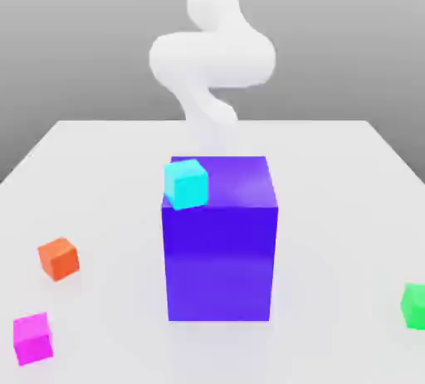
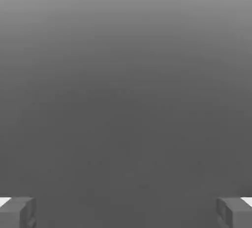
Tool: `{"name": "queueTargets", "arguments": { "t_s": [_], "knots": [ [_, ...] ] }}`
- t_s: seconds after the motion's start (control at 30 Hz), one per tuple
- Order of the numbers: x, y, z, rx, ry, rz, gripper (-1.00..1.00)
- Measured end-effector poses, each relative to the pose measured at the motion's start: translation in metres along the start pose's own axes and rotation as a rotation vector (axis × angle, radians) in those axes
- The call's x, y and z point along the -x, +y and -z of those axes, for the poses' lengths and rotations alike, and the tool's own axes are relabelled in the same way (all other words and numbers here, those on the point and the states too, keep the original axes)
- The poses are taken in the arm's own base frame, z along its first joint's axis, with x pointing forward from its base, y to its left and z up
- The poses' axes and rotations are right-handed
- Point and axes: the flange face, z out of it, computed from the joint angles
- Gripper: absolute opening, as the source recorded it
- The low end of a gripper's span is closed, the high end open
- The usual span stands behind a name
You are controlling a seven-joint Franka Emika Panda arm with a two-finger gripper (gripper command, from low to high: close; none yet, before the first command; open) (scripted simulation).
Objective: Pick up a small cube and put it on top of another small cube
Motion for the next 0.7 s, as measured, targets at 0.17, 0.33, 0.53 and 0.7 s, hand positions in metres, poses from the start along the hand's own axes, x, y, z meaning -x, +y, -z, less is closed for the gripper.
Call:
{"name": "queueTargets", "arguments": {
  "t_s": [0.17, 0.33, 0.53, 0.7],
  "knots": [
    [-0.026, 0.032, -0.094, 0.140, -0.039, -0.177, 0.00],
    [-0.044, 0.083, -0.180, 0.274, -0.069, -0.355, 0.00],
    [-0.051, 0.165, -0.271, 0.434, -0.098, -0.574, 0.00],
    [-0.047, 0.253, -0.333, 0.570, -0.111, -0.773, 0.00]
  ]
}}
